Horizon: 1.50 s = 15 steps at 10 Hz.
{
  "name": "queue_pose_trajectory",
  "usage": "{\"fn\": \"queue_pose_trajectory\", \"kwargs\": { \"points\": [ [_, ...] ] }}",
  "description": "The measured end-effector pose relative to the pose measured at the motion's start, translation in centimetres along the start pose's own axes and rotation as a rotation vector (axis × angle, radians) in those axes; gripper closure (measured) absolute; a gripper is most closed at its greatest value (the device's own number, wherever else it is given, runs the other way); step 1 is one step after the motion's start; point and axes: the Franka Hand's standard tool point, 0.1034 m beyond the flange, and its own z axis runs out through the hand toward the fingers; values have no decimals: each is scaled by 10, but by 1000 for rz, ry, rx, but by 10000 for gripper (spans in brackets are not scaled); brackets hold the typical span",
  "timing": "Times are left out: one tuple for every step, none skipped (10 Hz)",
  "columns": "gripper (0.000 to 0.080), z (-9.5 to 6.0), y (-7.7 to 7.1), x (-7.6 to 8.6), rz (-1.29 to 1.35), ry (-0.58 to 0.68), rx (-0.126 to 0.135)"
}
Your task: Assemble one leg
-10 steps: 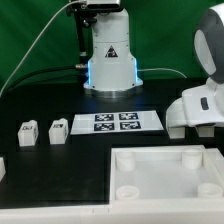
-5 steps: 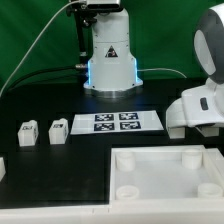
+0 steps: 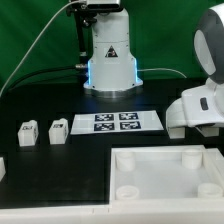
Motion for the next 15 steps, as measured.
{"fn": "queue_pose_trajectory", "kwargs": {
  "points": [
    [509, -4, 3, -1, -11, -3, 2],
    [509, -25, 14, -4, -17, 5, 13],
    [509, -52, 22, -12, -9, 13, 23],
    [508, -81, 28, -21, -1, 69, 33],
    [508, -104, 38, -39, 9, 76, 37],
    [508, -125, 45, -43, 9, 135, 42],
    [508, -150, 51, -51, 15, 224, 35],
    [508, -167, 50, -47, 18, 384, 33],
    [508, -165, 50, -46, 22, 528, 35],
    [508, -160, 51, -50, 25, 598, 32],
    [508, -169, 49, -44, 20, 775, 41],
    [508, -173, 52, -45, 4, 900, 34],
    [508, -187, 65, -46, -8, 999, 22],
    [508, -222, 83, -49, -21, 1140, 16],
    [508, -251, 96, -49, -29, 1261, 9]
  ]
}}
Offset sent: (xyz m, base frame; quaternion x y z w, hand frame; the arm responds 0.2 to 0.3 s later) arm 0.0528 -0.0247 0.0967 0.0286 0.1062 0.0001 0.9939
